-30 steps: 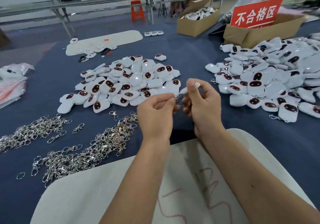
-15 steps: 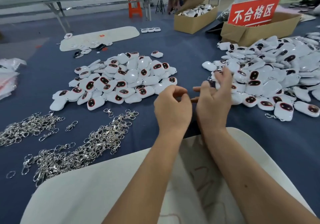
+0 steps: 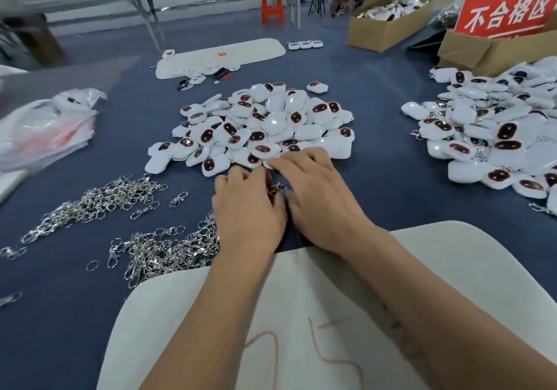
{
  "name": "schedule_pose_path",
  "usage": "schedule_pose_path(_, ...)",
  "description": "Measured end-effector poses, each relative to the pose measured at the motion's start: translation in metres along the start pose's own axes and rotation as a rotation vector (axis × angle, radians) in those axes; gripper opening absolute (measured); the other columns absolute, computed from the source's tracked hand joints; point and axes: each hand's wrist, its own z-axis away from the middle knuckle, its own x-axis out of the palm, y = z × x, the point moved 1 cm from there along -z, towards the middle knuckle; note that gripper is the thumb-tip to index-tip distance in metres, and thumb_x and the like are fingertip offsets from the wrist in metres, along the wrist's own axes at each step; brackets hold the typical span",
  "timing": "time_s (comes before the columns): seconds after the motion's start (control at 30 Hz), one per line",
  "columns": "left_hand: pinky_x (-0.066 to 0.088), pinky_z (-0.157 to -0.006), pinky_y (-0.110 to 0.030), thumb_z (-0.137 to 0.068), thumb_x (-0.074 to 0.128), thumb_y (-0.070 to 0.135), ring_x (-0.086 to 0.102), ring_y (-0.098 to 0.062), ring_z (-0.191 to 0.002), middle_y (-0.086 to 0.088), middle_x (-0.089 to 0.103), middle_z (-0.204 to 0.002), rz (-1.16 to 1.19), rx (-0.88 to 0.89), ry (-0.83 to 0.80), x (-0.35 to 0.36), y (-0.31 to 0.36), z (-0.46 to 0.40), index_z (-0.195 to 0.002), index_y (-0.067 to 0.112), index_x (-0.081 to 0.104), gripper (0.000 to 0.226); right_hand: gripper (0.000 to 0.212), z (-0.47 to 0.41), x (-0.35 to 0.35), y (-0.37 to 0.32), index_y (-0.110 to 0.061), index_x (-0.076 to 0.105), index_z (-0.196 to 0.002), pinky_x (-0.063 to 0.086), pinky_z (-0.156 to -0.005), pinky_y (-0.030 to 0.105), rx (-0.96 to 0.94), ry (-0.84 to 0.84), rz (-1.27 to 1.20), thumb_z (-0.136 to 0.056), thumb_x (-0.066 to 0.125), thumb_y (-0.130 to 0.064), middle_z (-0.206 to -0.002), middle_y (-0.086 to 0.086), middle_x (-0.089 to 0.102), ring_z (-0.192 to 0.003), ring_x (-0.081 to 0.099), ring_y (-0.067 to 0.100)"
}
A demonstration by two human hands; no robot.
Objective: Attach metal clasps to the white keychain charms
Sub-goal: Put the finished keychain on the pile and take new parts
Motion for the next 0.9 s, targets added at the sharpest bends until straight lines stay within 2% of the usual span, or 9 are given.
schedule_pose_path(0.07,0.039,-0.097,-0.039,-0.094,0.063,0.036,0.044,-0.03,-0.115,-0.006,0.056,-0.12,0.024,0.015,-0.015,-0.001,-0.003,-0.002,-0.121,0.022,0.062,0.03,0.067,-0.01,0.005,-0.002,-0.029,0.042,-0.157,0.032,-0.116,0.048,-0.003,-0.073,0.093,-0.094,0.054,-0.012,-0.166,0.005,0.034,-0.149,0.025,0.034)
schedule_pose_path(0.17,0.041,-0.093,-0.039,-0.095,0.063,0.03,0.047,-0.029,-0.109,-0.005,0.059,-0.111,0.075,0.017,0.019,0.001,-0.006,-0.004,-0.109,0.019,0.065,0.018,0.077,-0.026,0.013,0.002,-0.044,0.024,-0.163,0.006,-0.124,0.057,0.026,-0.207,0.099,-0.097,0.048,-0.012,-0.176,0.003,0.001,-0.16,-0.005,0.029)
schedule_pose_path(0.27,0.041,-0.091,-0.038,-0.094,0.065,0.029,0.05,-0.028,-0.103,-0.003,0.063,-0.105,0.139,0.001,0.073,0.004,-0.009,-0.004,-0.096,0.019,0.066,0.01,0.077,-0.039,0.015,0.006,-0.048,0.022,-0.161,-0.005,-0.124,0.062,0.045,-0.255,0.141,-0.099,0.046,-0.012,-0.174,0.001,0.012,-0.16,-0.001,0.026)
schedule_pose_path(0.37,0.044,-0.087,-0.039,-0.092,0.07,0.029,0.055,-0.027,-0.099,-0.001,0.064,-0.095,0.319,-0.054,0.144,0.005,-0.012,-0.006,-0.085,0.02,0.067,0.012,0.062,-0.04,0.008,0.007,-0.044,0.049,-0.146,0.006,-0.123,0.056,0.027,-0.083,0.148,-0.095,0.054,-0.009,-0.142,-0.008,0.055,-0.142,0.035,0.021)
schedule_pose_path(0.43,0.044,-0.083,-0.036,-0.09,0.073,0.032,0.056,-0.026,-0.096,0.001,0.062,-0.091,0.38,-0.067,0.179,0.005,-0.013,-0.007,-0.08,0.021,0.067,0.016,0.044,-0.035,0.003,0.008,-0.036,0.061,-0.13,0.017,-0.117,0.048,0.013,0.068,0.142,-0.094,0.06,-0.009,-0.118,-0.01,0.064,-0.122,0.049,0.02)
schedule_pose_path(0.63,0.04,-0.082,-0.03,-0.093,0.07,0.034,0.058,-0.024,-0.097,0.0,0.063,-0.095,0.381,-0.002,0.209,0.008,-0.01,-0.008,-0.089,0.024,0.076,0.012,0.012,-0.013,-0.014,0.015,-0.019,0.067,-0.099,0.037,-0.081,0.038,0.061,0.377,-0.054,-0.09,0.071,-0.011,-0.089,-0.008,0.068,-0.087,0.053,0.022)
schedule_pose_path(0.73,0.033,-0.079,-0.022,-0.093,0.07,0.028,0.057,-0.018,-0.094,0.003,0.059,-0.096,0.432,0.015,0.273,0.007,-0.009,-0.006,-0.09,0.023,0.077,0.009,0.006,-0.004,-0.022,0.019,-0.014,0.066,-0.094,0.043,-0.074,0.038,0.156,0.438,-0.1,-0.092,0.069,-0.009,-0.084,-0.002,0.067,-0.084,0.054,0.024)
schedule_pose_path(0.8,0.037,-0.077,-0.021,-0.091,0.071,0.023,0.058,-0.014,-0.087,0.003,0.059,-0.094,0.505,0.046,0.335,0.005,-0.007,-0.004,-0.088,0.022,0.077,0.006,0.006,0.002,-0.028,0.016,-0.014,0.061,-0.095,0.047,-0.069,0.037,0.216,0.523,-0.21,-0.092,0.066,-0.011,-0.08,-0.005,0.065,-0.077,0.057,0.021)
schedule_pose_path(0.9,0.045,-0.075,-0.014,-0.089,0.072,0.014,0.06,-0.008,-0.077,0.001,0.065,-0.09,0.648,0.102,0.413,0.003,-0.004,-0.001,-0.088,0.018,0.078,0.007,0.01,0.012,-0.027,0.007,-0.02,0.054,-0.092,0.051,-0.054,0.034,0.295,0.459,-0.447,-0.091,0.064,-0.02,-0.063,-0.009,0.06,-0.059,0.059,0.016)
